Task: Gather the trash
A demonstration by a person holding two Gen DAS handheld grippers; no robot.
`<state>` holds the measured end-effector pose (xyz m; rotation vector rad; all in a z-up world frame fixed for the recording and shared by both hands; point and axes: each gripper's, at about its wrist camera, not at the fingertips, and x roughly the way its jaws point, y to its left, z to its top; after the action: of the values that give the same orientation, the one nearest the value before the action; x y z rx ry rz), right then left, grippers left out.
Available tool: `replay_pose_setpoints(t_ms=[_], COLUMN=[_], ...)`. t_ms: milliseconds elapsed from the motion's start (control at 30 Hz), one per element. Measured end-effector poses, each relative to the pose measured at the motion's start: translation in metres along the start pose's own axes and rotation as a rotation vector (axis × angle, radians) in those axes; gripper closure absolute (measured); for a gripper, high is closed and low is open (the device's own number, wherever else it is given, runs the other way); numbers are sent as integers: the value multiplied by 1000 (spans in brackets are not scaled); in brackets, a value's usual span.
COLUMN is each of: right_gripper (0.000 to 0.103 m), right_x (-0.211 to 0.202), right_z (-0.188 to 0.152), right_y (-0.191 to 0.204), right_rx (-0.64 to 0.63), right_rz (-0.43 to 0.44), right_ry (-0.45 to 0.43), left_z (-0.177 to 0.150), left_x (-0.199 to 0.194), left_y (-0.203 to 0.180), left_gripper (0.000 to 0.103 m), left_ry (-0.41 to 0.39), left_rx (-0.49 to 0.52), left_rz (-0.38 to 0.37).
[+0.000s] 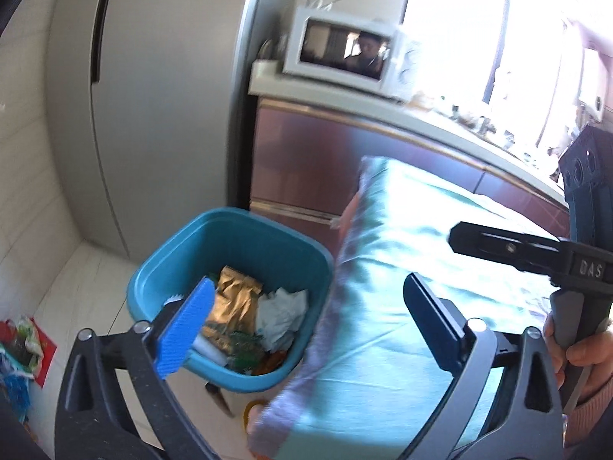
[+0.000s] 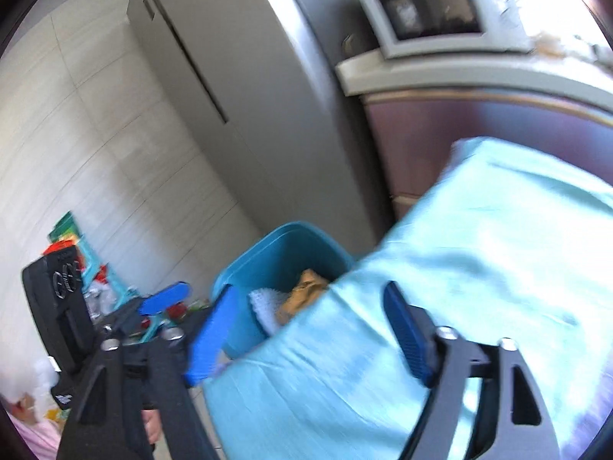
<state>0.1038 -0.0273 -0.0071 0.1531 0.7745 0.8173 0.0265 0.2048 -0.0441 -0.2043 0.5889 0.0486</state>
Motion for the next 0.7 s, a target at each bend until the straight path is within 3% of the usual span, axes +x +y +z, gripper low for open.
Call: replay_pose_setpoints(t_ms=[100,467,700], right_gripper=[7,7,7], right_x=[-31,-131,-178], right_z=[-11,-67,-92], right_y=[-10,-44,-54], right_rx=[-1,35,41], right_rz=[-80,-435,-569], right_ry=[-73,-327,-443], left_z=[0,0,0], left_x=[-6,-16,-25], left_y=[-20,-104,-144], left_gripper=[6,6,6], left_ry=[-31,-122,-187], left_rx=[26,125,169], left_rz=[-14,-52,-88])
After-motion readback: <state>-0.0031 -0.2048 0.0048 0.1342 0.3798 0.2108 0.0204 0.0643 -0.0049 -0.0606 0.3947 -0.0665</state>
